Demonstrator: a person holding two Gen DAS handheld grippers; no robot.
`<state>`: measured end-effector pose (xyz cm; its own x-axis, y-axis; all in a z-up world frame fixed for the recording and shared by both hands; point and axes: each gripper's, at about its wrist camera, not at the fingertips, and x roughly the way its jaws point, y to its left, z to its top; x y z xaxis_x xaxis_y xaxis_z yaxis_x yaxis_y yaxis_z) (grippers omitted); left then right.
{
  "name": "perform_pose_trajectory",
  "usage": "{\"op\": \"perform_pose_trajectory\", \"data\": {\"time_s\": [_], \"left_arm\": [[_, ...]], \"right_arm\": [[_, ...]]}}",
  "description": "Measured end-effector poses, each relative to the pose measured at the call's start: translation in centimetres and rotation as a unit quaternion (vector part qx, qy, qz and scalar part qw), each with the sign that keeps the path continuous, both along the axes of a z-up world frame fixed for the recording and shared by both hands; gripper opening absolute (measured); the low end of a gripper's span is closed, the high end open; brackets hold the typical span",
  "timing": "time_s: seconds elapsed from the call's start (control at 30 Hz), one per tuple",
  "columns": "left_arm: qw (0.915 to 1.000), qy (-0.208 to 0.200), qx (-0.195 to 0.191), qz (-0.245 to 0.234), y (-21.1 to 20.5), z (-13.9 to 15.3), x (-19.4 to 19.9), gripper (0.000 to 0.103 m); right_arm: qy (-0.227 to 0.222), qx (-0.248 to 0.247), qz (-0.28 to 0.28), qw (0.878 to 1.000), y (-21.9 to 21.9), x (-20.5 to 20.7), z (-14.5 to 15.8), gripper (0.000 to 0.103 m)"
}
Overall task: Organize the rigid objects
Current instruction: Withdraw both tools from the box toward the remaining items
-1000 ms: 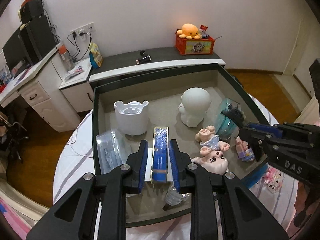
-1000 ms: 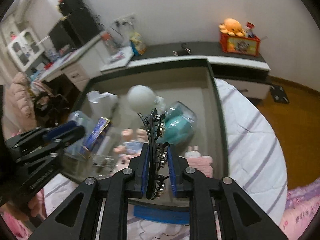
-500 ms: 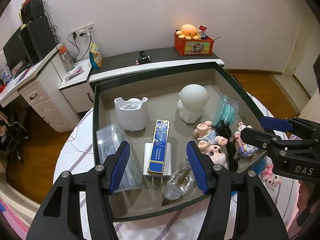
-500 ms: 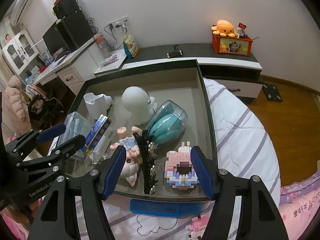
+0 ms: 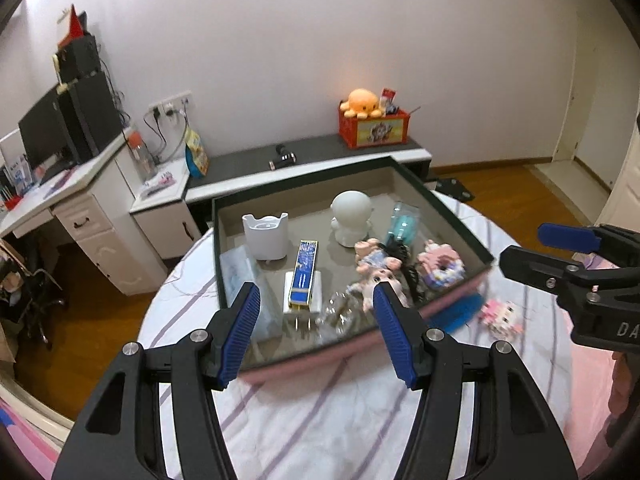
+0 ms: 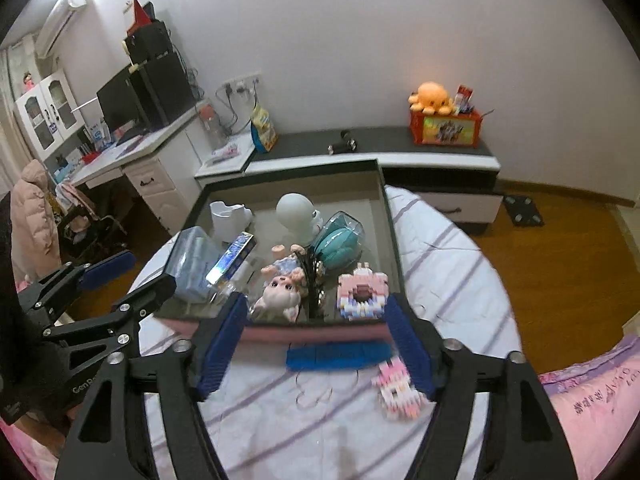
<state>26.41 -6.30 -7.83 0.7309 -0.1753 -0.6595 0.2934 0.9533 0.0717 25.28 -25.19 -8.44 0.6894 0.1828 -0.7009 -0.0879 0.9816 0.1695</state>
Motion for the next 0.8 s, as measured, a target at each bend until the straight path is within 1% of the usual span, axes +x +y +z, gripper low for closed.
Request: {"op": "perform_pose_trajectory", "data": {"time_s": [0.07, 0.13, 0.2, 0.27, 0.37, 0.4, 0.43, 0.6, 0.8], "left_arm": [[0.9997, -0.022, 0.006, 0.004, 0.3, 0.6, -2.2, 0.061], [0.999, -0.044, 0.002, 0.003, 0.8, 1.2, -4.6, 0.062], [0.9987, -0.05, -0.006, 0.009, 1.5, 1.7, -6.6, 0.063], [0.9983, -0.056, -0.01, 0.011, 1.9, 2.1, -8.2, 0.063], [0.9972, -0.071, -0.01, 0.017, 2.4, 2.4, -10.8, 0.071], [0.9971, -0.073, -0.011, 0.019, 2.6, 2.5, -11.4, 0.074], [0.9969, -0.075, -0.01, 0.022, 2.7, 2.5, -12.0, 0.076], [0.997, -0.075, -0.008, 0.013, 2.4, 2.3, -14.3, 0.077], [0.9968, -0.079, -0.012, 0.005, 2.0, 2.4, -15.1, 0.081]], "right_arm": [[-0.016, -0.011, -0.008, 1.0, 0.2, -2.2, 0.9, 0.079], [-0.034, -0.018, -0.01, 0.999, 0.3, -4.3, 1.8, 0.079], [-0.048, -0.023, -0.013, 0.999, 0.6, -6.5, 2.3, 0.079], [-0.049, -0.026, -0.016, 0.998, 0.9, -8.2, 2.6, 0.079], [-0.054, -0.028, -0.015, 0.998, 1.4, -10.4, 2.5, 0.079], [-0.053, -0.026, -0.013, 0.998, 1.6, -11.3, 2.3, 0.079], [-0.052, -0.024, -0.011, 0.998, 1.8, -11.9, 2.2, 0.08], [-0.044, -0.023, -0.008, 0.999, 2.3, -14.2, 1.3, 0.08], [-0.048, -0.025, -0.003, 0.999, 2.6, -15.2, 1.4, 0.08]]}}
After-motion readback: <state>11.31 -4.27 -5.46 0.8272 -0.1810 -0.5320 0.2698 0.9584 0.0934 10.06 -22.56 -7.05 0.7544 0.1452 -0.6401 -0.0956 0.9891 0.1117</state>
